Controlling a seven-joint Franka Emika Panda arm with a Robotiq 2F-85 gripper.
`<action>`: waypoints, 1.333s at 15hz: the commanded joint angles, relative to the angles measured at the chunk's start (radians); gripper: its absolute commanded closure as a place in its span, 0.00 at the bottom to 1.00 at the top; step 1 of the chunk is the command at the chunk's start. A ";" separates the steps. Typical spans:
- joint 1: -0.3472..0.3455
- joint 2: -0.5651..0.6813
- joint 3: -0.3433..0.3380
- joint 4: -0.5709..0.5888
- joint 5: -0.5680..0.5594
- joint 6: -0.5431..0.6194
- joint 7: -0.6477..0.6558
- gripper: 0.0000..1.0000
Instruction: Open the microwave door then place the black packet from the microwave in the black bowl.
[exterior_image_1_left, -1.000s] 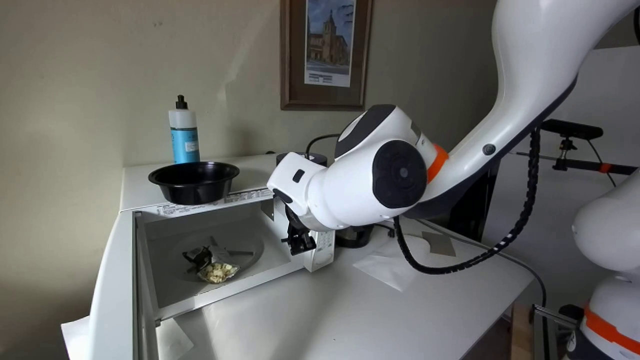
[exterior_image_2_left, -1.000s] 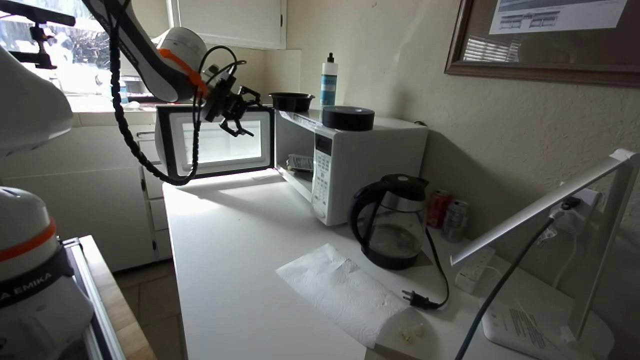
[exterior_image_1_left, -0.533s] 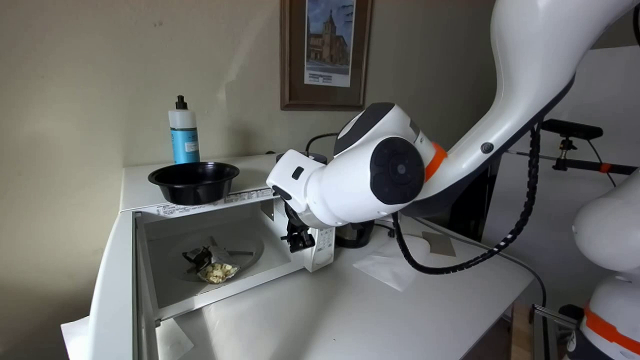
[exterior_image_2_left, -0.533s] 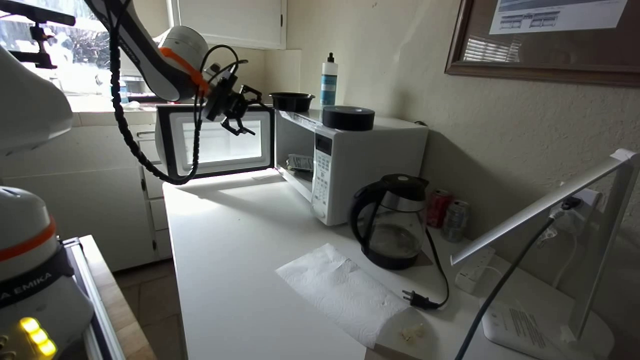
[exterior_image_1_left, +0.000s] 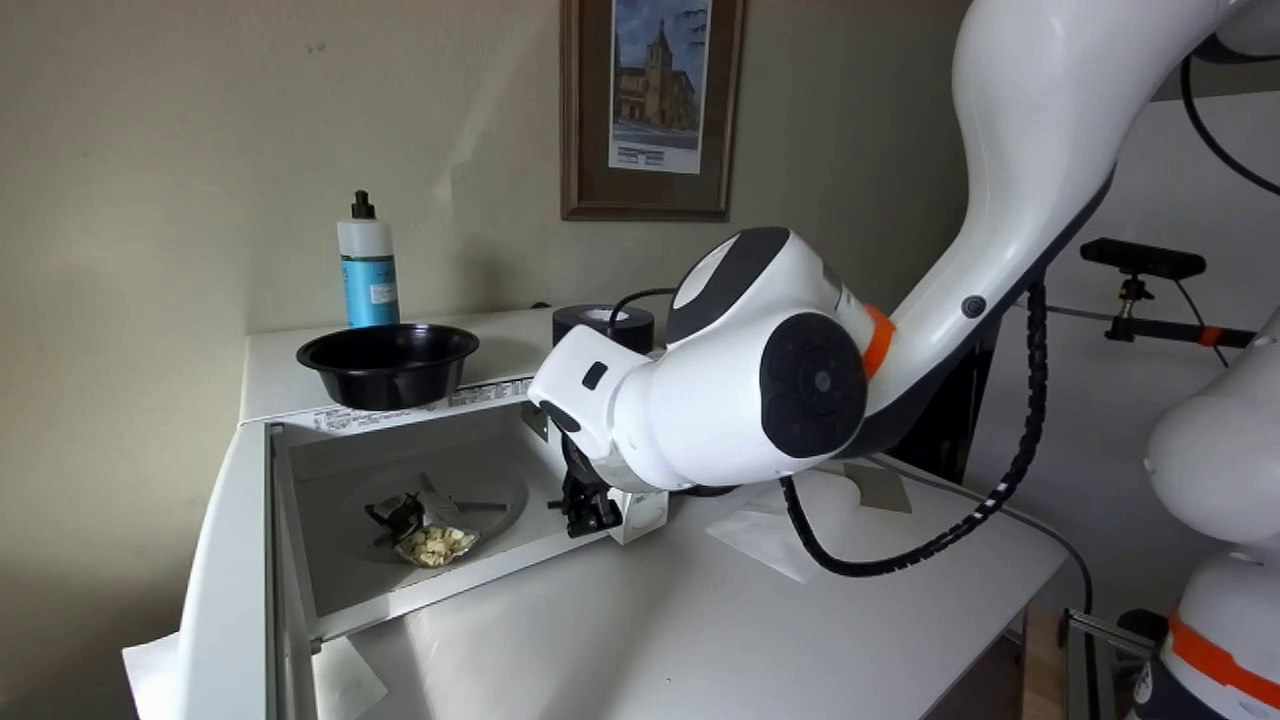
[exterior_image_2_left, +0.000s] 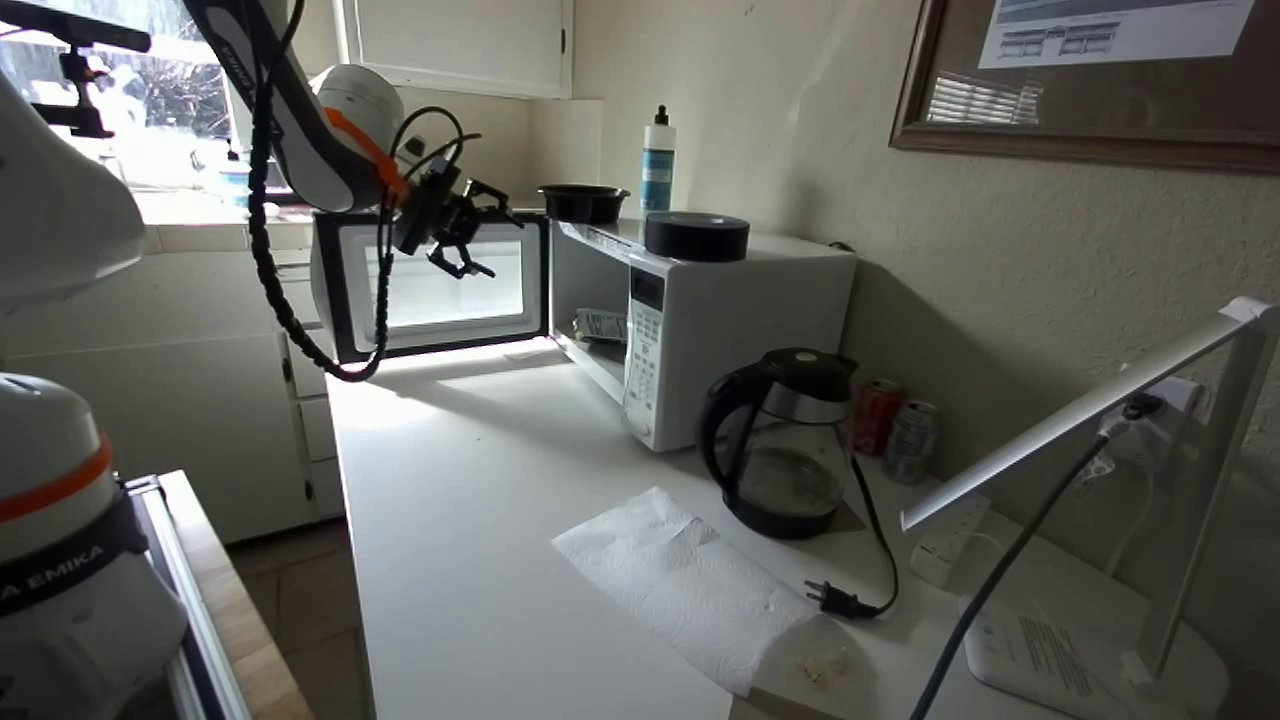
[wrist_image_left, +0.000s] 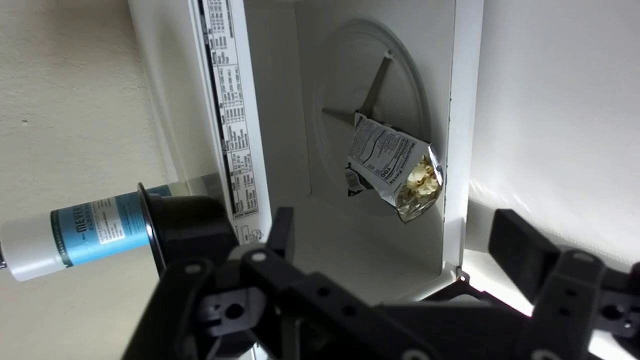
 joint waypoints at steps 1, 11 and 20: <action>0.095 0.213 -0.085 -0.002 -0.054 -0.192 -0.031 0.00; 0.652 0.417 -0.640 0.168 -0.179 -0.318 0.025 0.00; 0.898 0.554 -0.885 0.361 -0.252 -0.372 0.133 0.00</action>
